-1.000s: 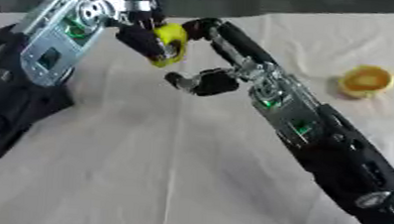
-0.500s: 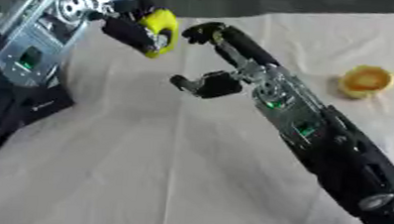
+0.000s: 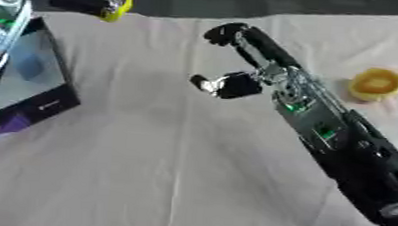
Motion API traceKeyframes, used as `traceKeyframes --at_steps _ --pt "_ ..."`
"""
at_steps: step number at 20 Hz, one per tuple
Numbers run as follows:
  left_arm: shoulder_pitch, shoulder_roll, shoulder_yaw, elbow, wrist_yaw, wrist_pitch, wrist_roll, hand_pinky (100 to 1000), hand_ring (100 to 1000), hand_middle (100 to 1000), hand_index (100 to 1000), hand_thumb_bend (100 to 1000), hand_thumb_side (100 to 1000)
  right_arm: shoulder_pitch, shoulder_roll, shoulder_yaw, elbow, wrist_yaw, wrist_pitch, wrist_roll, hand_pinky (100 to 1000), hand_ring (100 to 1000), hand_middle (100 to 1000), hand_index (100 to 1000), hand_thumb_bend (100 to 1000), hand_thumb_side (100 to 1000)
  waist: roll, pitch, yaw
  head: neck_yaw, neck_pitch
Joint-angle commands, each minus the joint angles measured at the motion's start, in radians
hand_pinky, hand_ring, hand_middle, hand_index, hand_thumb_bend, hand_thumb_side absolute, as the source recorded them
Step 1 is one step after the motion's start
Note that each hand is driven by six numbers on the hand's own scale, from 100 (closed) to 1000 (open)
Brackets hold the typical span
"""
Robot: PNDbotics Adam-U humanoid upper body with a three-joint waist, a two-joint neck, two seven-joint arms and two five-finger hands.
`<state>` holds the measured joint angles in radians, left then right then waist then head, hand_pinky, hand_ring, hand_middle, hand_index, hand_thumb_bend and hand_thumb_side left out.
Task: Pick up the objects with one hand, pass them to the other hand, and then place them into the box on the other side of the table.
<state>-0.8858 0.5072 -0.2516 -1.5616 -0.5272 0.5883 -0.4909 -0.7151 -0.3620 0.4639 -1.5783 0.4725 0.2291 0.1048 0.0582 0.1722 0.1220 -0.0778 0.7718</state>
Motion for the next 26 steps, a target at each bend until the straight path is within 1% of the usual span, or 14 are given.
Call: traceKeyframes --at_steps 1,7,10,13,19,23,25,26 --pt "0.011 0.076 0.056 -0.021 0.021 0.019 0.045 789 703 592 428 100 377 -0.006 -0.044 -0.025 -0.046 -0.025 0.009 -0.023 846 794 717 808 460 309 -0.008 -0.024 0.001 0.02 -0.002" --pt "0.064 0.149 0.086 0.006 0.043 0.037 0.074 787 704 594 432 100 377 0.012 -0.097 -0.06 -0.1 -0.058 0.027 -0.058 846 791 714 806 459 300 -0.015 -0.023 -0.002 0.075 -0.002" --pt "0.081 0.174 0.09 0.041 0.042 0.042 0.077 787 707 595 440 100 383 0.022 -0.124 -0.076 -0.121 -0.075 0.034 -0.071 846 790 713 805 456 301 -0.017 -0.021 -0.004 0.107 -0.002" --pt "0.112 0.186 0.102 0.103 0.042 0.054 0.082 783 711 595 444 100 389 0.04 -0.15 -0.108 -0.138 -0.092 0.044 -0.091 845 789 711 804 454 301 -0.018 -0.019 -0.007 0.134 -0.002" --pt "0.145 0.204 0.114 0.222 0.04 0.055 0.095 785 713 602 463 100 388 0.054 -0.215 -0.153 -0.149 -0.121 0.061 -0.111 847 788 710 804 456 299 -0.023 -0.018 -0.011 0.154 -0.002" --pt "0.161 0.211 0.124 0.277 0.029 0.053 0.105 786 715 607 482 115 376 0.063 -0.246 -0.177 -0.155 -0.131 0.067 -0.128 847 787 708 803 457 297 -0.026 -0.016 -0.014 0.159 -0.002" --pt "0.169 0.216 0.129 0.3 0.025 0.055 0.111 787 719 612 503 142 357 0.067 -0.262 -0.189 -0.157 -0.139 0.07 -0.136 847 787 709 803 457 296 -0.026 -0.015 -0.014 0.159 -0.002" --pt "0.172 0.218 0.131 0.31 0.025 0.054 0.113 789 725 620 523 176 358 0.069 -0.27 -0.196 -0.157 -0.143 0.071 -0.141 847 787 709 803 458 295 -0.026 -0.015 -0.014 0.159 -0.002"
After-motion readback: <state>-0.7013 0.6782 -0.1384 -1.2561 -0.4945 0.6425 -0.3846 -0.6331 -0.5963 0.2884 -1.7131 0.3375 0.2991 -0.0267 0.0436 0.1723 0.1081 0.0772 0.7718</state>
